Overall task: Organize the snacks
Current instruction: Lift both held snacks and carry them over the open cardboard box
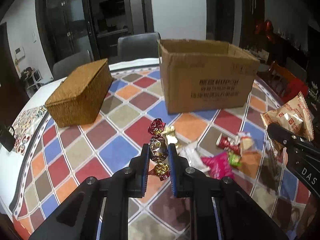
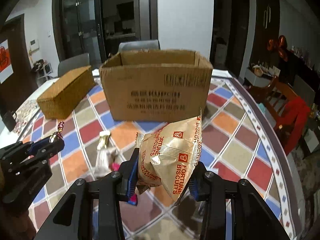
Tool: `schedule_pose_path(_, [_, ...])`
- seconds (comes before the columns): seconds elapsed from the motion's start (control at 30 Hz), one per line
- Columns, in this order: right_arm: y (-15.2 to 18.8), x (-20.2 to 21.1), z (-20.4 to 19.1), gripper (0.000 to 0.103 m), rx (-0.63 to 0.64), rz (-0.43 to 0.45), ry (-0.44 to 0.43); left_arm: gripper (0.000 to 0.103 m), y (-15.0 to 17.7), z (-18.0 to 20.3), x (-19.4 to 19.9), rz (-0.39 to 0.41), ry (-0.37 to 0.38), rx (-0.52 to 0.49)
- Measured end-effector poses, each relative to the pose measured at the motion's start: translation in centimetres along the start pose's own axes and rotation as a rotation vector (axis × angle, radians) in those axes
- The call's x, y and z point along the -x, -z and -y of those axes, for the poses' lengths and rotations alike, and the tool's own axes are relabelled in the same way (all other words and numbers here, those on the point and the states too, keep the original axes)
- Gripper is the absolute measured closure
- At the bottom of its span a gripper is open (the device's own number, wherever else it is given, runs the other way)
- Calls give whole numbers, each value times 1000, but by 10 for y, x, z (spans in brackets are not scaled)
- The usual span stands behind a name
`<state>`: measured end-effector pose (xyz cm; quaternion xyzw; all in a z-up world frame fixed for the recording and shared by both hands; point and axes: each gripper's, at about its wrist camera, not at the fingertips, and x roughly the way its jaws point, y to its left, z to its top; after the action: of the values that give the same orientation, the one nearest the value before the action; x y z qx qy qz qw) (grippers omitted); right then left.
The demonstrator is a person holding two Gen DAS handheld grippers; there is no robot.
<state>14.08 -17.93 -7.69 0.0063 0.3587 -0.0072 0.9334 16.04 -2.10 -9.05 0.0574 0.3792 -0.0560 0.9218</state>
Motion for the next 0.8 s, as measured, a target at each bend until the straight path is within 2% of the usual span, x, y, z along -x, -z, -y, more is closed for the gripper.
schedule_pose_path(0.5, [-82, 1, 11, 60, 40, 138, 21, 84, -77, 12, 4, 76, 40, -7])
schedule_pose_path(0.8, [-122, -11, 12, 60, 47, 175, 31, 84, -120, 17, -3, 124, 41, -20])
